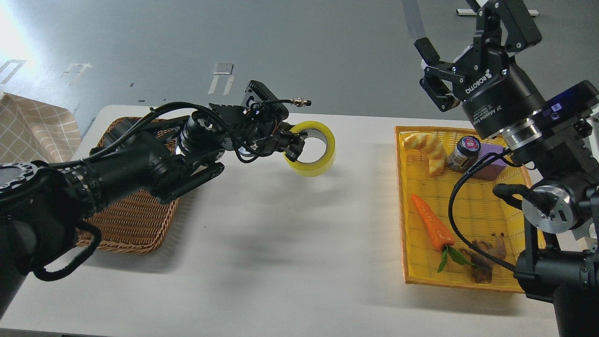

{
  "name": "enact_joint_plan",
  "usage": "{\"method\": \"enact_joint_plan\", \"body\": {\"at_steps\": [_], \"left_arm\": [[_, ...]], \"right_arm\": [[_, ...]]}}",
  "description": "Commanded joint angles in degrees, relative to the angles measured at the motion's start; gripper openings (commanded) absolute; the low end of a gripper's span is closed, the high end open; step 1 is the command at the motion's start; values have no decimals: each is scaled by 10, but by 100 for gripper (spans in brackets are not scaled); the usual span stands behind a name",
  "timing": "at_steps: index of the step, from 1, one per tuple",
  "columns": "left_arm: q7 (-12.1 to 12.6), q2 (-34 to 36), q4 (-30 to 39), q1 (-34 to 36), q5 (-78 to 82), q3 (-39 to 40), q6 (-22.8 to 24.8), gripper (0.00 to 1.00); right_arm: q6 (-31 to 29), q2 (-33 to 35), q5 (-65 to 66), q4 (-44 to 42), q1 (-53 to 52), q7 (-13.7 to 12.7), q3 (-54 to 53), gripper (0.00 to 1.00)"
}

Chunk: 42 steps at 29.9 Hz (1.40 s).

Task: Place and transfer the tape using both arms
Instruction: 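Lift the tape roll with the left gripper and carry it over the basket, then lower the tape roll into the woven basket and release it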

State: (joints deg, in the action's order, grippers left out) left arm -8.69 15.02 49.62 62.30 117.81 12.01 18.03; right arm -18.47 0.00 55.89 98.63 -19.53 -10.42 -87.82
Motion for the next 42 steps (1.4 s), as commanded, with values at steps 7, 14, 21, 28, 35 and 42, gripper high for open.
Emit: {"method": "enact_joint_plan", "body": {"at_steps": [7, 14, 21, 28, 35, 42], "left_arm": [[3, 83, 5, 33, -41, 5, 4, 0], [-55, 213, 8, 63, -94, 1, 5, 0], [-102, 324, 19, 49, -107, -1, 6, 0], [-137, 406, 18, -33, -120, -1, -1, 0], [-155, 429, -2, -115, -137, -1, -49, 0], [-163, 424, -22, -148, -150, -1, -62, 0]], "right_arm": [[-3, 0, 0, -4, -5, 0, 3, 99], [-5, 0, 0, -8, -5, -2, 5, 99], [-5, 0, 0, -6, -6, -3, 8, 99], [-5, 0, 0, -6, -1, -4, 10, 99], [-5, 0, 0, -6, 0, -4, 10, 99], [-5, 0, 1, -6, -2, -4, 10, 99]]}}
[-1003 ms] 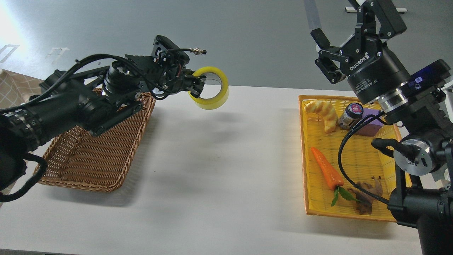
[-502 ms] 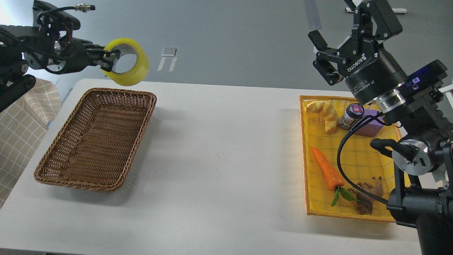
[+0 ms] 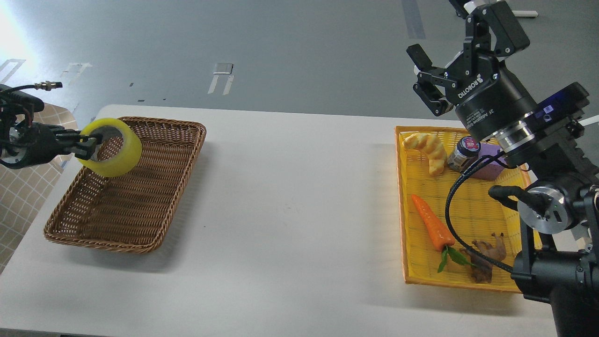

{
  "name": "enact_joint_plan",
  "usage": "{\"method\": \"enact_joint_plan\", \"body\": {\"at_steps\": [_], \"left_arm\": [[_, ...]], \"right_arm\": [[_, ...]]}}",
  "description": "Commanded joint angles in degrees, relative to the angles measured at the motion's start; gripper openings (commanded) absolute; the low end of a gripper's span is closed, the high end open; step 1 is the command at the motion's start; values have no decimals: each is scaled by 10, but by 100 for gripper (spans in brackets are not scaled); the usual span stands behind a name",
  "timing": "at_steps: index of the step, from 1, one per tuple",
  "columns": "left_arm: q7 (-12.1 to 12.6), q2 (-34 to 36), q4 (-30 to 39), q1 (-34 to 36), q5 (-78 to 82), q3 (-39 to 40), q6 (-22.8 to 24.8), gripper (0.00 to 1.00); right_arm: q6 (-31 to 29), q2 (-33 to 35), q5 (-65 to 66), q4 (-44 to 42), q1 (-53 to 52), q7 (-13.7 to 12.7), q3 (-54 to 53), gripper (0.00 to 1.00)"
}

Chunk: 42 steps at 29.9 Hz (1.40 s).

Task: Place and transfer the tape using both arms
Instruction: 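Lower the tape roll into the woven basket and release it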

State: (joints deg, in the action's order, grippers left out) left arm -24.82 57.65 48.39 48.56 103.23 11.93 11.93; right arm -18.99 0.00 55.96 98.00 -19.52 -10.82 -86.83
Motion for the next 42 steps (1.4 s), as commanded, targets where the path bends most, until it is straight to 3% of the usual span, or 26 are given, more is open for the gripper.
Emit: {"method": "enact_joint_plan", "body": {"at_steps": [1, 15, 25, 29, 35, 37, 42], "left_arm": [[-2, -3, -12, -13, -4, 0, -2, 0], [-13, -30, -22, -44, -5, 0, -18, 0], [-29, -88, -95, -44, -5, -4, -36, 0], [-32, -98, -111, -44, -7, -29, -64, 11], [-32, -98, -116, -44, -22, -33, -64, 25], [-32, -102, -124, -44, -24, -33, -65, 42], [-32, -102, -125, -43, -26, -32, -64, 59]], "right_arm": [[0, 0, 0, 0, -2, 0, 0, 99], [0, 0, 1, 3, 0, -1, -1, 99], [1, 0, 0, 7, 4, -1, -3, 99], [0, 0, 0, 7, 4, -1, -3, 99], [1, 0, 0, 6, 4, -1, -3, 99], [1, 0, 0, 6, 4, -1, -3, 99], [1, 0, 0, 6, 8, -1, -3, 99]]}}
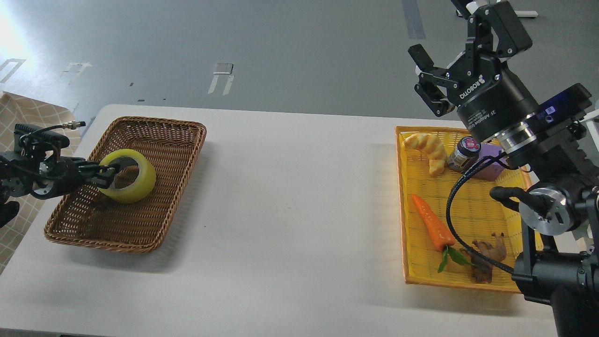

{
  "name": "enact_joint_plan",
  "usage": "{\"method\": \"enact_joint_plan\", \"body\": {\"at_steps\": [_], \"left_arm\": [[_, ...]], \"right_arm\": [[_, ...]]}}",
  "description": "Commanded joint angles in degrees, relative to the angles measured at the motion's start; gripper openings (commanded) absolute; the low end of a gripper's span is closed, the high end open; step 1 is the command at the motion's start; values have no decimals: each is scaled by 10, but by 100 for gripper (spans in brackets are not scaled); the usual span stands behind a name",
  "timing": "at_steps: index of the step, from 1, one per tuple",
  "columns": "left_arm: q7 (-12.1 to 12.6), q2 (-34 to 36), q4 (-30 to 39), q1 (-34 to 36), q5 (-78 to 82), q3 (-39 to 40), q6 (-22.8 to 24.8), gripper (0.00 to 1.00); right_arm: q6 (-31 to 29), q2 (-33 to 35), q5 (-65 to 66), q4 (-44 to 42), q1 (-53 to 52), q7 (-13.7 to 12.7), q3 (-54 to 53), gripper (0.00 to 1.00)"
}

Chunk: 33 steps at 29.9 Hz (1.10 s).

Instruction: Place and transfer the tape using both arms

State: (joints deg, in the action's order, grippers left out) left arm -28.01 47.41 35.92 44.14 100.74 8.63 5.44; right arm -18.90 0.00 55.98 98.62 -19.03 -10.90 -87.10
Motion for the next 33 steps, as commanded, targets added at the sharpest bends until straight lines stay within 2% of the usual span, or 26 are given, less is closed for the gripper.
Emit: {"method": "enact_joint_plan", "body": {"at_steps": [1, 4, 10, 14, 21, 25, 29, 33], "left_arm": [[0, 1, -1, 2, -4, 1, 4, 64], [0, 0, -1, 1, -23, 1, 5, 76], [0, -3, -1, 9, -43, 3, 5, 82], [0, -3, 3, 35, -143, 7, 8, 97], [0, -30, 11, 124, -337, 8, 39, 98], [0, -58, 13, 140, -425, 10, 40, 98], [0, -121, 17, 173, -647, 19, 37, 98], [0, -173, 25, 175, -794, 21, 29, 98]], "right_arm": [[0, 0, 0, 0, 4, 0, 0, 99], [0, 0, 0, 1, 8, 0, 0, 99], [0, 0, 0, 2, 12, 0, 0, 99], [0, 0, 0, 2, 12, 1, 0, 100], [0, 0, 0, 1, 12, 2, 0, 100], [0, 0, 0, 1, 11, 2, 0, 100], [1, 0, 0, -2, 12, 3, 0, 100], [1, 0, 0, -4, 12, 3, 1, 100]]}}
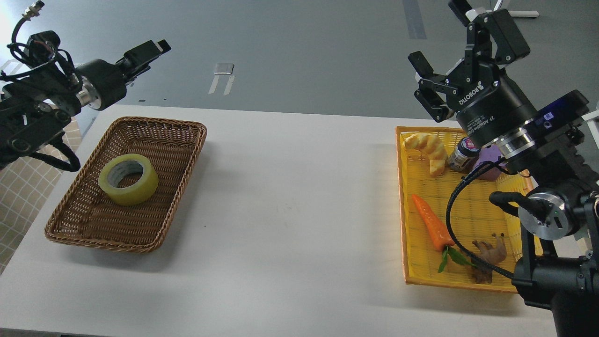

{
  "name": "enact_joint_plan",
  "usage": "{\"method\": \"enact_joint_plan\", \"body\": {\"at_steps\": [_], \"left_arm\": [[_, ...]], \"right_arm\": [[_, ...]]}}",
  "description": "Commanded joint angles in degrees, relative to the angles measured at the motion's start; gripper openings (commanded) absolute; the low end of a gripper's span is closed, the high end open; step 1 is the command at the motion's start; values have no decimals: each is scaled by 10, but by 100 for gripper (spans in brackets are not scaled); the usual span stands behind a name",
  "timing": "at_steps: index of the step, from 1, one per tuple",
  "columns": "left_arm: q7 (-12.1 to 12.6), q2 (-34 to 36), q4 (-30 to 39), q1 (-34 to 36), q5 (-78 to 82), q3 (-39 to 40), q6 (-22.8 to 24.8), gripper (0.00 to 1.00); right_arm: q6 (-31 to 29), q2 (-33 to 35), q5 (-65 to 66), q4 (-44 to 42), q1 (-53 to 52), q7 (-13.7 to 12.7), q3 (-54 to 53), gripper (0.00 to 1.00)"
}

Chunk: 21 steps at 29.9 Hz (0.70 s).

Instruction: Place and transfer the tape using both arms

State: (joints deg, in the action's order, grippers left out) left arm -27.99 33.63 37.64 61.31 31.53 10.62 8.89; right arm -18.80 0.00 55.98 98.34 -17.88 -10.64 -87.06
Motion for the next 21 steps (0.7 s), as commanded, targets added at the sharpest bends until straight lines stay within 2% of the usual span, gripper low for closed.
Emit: {"method": "enact_joint_plan", "body": {"at_steps": [1, 4, 8, 10, 15, 16, 18, 20, 21], "left_arm": [[0, -42, 25, 2, -133, 2, -6, 98], [0, -46, 92, 0, -157, 27, -7, 98], [0, -74, 146, 0, -153, 71, -16, 98], [0, -95, 151, 8, -151, 75, -32, 98], [0, -121, 151, 43, -155, 84, -34, 98], [0, -136, 154, 40, -163, 105, -34, 98], [0, -143, 168, 22, -175, 138, -31, 98], [0, -145, 195, -42, -194, 184, -21, 98], [0, -145, 210, -84, -194, 207, -2, 98]], "right_arm": [[0, 0, 0, -3, -1, 0, 1, 100], [2, 0, 1, -10, -2, 0, 0, 100], [3, 0, 1, -13, -5, 0, 0, 100], [3, 0, 1, -13, -8, 0, 0, 100], [6, 0, 4, -24, -23, -1, 0, 100], [6, 0, 4, -33, -31, -1, 0, 100], [6, 0, 3, -38, -39, -1, 0, 100], [7, 0, 3, -41, -46, 0, 0, 100], [6, 0, 3, -46, -51, 1, 0, 100]]}}
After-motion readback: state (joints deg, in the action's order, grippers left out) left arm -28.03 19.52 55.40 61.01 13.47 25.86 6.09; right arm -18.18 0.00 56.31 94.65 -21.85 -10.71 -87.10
